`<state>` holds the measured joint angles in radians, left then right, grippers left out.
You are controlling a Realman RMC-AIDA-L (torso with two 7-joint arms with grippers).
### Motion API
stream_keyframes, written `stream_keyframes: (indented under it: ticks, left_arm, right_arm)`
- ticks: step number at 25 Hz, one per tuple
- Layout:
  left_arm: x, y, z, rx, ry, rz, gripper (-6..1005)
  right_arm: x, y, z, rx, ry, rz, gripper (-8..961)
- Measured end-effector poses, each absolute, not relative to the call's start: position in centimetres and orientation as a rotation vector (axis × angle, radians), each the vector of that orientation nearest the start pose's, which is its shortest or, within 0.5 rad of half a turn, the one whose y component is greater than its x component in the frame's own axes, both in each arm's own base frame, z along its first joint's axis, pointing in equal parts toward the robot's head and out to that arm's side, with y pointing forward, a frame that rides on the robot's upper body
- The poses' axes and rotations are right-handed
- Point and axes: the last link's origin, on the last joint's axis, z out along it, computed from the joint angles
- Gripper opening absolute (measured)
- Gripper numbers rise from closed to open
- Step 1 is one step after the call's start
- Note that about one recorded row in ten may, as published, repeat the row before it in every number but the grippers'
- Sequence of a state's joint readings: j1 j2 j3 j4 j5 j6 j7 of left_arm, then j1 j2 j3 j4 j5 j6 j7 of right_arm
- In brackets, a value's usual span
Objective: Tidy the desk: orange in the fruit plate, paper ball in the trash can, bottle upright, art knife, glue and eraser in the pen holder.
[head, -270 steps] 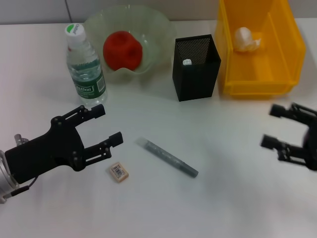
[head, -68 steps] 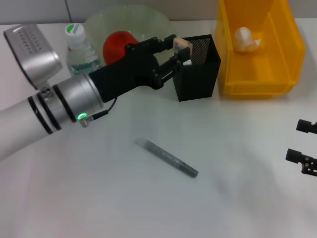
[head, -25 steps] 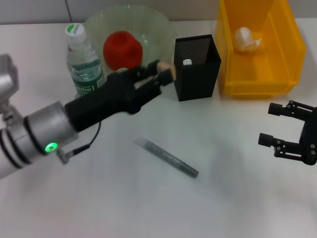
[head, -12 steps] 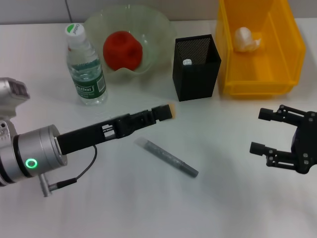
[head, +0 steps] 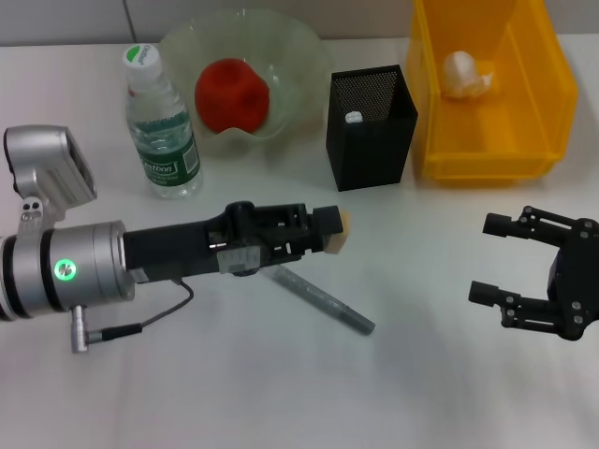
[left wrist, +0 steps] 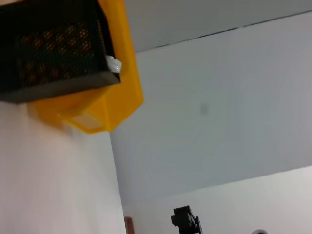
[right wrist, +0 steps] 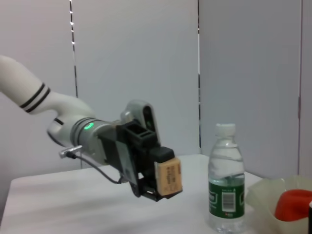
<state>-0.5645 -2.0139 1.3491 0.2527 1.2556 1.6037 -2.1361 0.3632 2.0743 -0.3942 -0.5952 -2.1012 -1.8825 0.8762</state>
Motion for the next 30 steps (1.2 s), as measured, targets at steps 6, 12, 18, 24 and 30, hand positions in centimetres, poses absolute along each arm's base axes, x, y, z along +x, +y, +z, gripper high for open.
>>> stream_keyframes:
  ticks: [6, 12, 18, 24, 30]
  left_arm:
    - [-23.0, 29.7, -4.7, -2.449, -2.208, -1.139, 416]
    - [-23.0, 29.7, -4.6, -2.446, -2.218, -1.147, 416]
    - [-22.6, 29.8, -4.7, -2.457, -2.222, -1.148, 417]
    - [-22.5, 29.9, -4.8, -2.461, -2.21, -1.147, 417]
    - [-22.4, 29.8, -4.9, -2.465, -2.212, -1.153, 418]
  right_arm:
    - [30.0, 24.8, 2.0, -2.655, 0.202, 0.919, 759]
    - [28.3, 25.7, 1.0, -2.704, 0.159, 0.992, 759]
    - [26.4, 27.1, -0.2, -2.733, 0.094, 1.06, 759]
    - [24.8, 28.3, -1.0, -2.748, 0.056, 1.093, 759]
    - [23.8, 29.2, -2.0, -2.771, 0.047, 1.092, 759]
